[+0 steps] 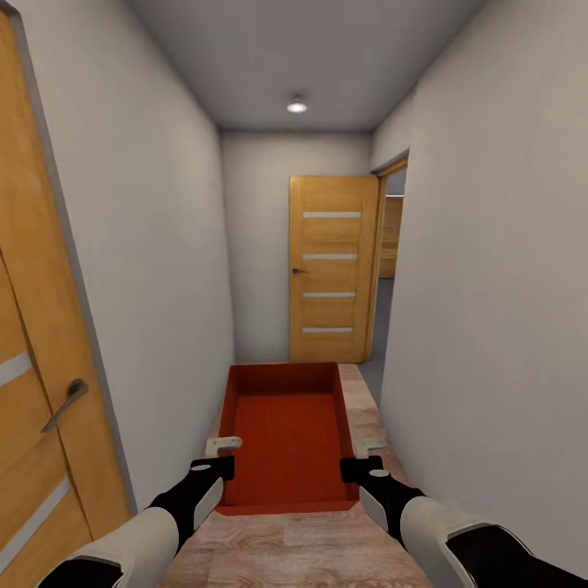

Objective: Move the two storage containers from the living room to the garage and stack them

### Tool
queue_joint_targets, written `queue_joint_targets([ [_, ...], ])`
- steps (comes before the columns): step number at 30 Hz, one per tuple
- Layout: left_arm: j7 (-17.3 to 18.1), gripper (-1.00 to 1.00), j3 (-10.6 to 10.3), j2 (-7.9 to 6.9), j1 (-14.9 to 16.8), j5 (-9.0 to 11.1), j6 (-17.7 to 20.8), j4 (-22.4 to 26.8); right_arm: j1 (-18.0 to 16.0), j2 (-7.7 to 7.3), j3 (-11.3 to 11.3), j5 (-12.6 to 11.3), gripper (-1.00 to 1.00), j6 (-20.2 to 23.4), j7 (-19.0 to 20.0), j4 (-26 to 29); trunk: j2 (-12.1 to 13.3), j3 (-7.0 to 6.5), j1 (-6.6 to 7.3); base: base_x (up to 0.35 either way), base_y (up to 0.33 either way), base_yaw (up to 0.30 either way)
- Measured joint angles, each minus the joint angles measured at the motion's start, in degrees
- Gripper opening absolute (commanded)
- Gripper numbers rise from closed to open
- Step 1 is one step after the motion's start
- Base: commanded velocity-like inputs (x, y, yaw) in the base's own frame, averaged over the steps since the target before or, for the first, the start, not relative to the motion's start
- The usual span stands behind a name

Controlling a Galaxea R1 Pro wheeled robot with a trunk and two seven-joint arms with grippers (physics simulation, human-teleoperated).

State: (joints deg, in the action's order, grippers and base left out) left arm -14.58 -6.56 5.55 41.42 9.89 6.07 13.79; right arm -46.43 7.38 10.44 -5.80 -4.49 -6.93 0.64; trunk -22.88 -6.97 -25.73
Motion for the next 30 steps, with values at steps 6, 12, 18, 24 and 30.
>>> queue_joint_targets([
  [6, 0.09, -1.00, 0.00, -0.06, 0.00, 0.00, -0.01, 0.00, 0.00, 0.06, 0.01, 0.00, -1.00, 0.00, -0.09, 0.00, 0.00, 0.00, 0.00, 0.323, 0.000, 0.000],
  [12, 0.17, -1.00, 0.01, -0.12, 0.00, 0.01, 0.00, 0.00, 0.00, 0.12, 0.02, 0.00, -1.00, 0.00, -0.17, 0.00, 0.00, 0.00, 0.00, 0.323, 0.000, 0.000],
  [18, 0.20, -1.00, 0.01, -0.14, 0.00, 0.01, 0.00, 0.00, 0.00, 0.14, 0.02, 0.00, -1.00, 0.00, -0.20, 0.00, 0.00, 0.00, 0.00, 0.323, 0.000, 0.000],
  [24, 0.17, -1.00, 0.01, -0.12, 0.00, 0.01, 0.00, 0.00, 0.00, 0.12, 0.01, 0.00, -1.00, 0.00, -0.17, 0.00, 0.00, 0.00, 0.00, 0.323, 0.000, 0.000],
  [30, 0.11, -1.00, 0.00, -0.08, 0.00, 0.01, 0.00, 0.00, 0.00, 0.08, 0.01, 0.00, -1.00, 0.00, -0.11, 0.00, 0.00, 0.00, 0.00, 0.323, 0.000, 0.000],
])
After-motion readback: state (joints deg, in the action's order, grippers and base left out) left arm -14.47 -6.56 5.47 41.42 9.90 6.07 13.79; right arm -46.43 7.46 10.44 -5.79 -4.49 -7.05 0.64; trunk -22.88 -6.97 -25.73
